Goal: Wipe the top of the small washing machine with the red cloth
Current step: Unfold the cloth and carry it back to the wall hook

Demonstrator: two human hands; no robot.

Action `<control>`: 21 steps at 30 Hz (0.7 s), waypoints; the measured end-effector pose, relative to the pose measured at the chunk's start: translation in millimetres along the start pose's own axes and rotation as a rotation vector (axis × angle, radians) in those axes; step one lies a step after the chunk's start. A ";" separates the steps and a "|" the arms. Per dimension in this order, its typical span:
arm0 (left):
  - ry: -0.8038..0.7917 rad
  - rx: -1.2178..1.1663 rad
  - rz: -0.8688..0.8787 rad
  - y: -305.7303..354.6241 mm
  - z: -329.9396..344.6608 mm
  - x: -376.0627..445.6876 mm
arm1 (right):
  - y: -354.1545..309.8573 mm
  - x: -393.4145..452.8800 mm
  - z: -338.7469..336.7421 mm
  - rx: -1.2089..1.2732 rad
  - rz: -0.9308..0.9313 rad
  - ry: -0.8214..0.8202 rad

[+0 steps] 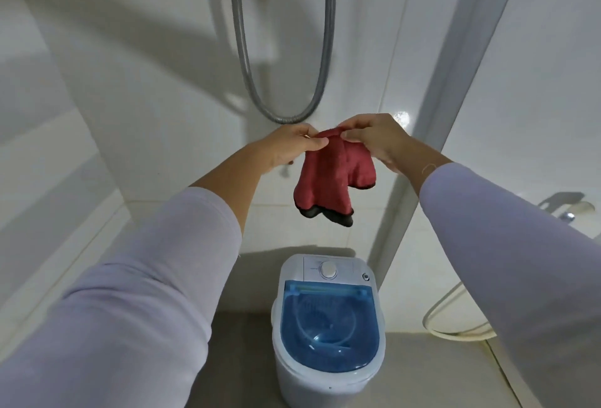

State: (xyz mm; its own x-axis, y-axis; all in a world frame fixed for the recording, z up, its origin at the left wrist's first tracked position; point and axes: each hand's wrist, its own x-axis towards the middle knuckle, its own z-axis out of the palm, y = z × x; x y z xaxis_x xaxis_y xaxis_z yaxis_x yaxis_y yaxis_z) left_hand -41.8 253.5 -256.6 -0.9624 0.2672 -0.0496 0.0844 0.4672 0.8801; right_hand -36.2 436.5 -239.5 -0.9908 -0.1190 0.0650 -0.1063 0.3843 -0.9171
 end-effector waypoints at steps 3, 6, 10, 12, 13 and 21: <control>0.023 0.007 -0.040 34.4 -35.0 -22.9 | -51.0 -9.0 -6.9 -0.009 0.015 -0.068; -0.005 0.020 -0.087 66.0 -72.8 -46.4 | -102.3 -18.0 -11.1 0.002 0.035 -0.177; 0.037 0.022 -0.105 110.2 -126.9 -76.3 | -173.4 -23.6 -9.6 -0.013 -0.013 -0.250; 0.075 0.015 -0.103 131.9 -152.6 -90.0 | -209.3 -23.6 -5.6 -0.006 -0.043 -0.269; 0.091 0.010 -0.102 142.0 -164.6 -96.4 | -226.0 -23.0 -3.1 -0.005 -0.056 -0.274; 0.267 -0.093 -0.101 182.7 -250.8 -125.9 | -321.7 -6.9 31.5 -0.145 -0.214 -0.224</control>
State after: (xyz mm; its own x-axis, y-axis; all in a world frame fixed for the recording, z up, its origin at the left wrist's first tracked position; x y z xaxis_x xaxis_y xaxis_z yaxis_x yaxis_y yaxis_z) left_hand 30.0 93.8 28.8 -0.9996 -0.0137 -0.0245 -0.0279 0.3975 0.9172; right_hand 7.5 284.9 42.7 -0.9034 -0.4027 0.1474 -0.3367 0.4534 -0.8252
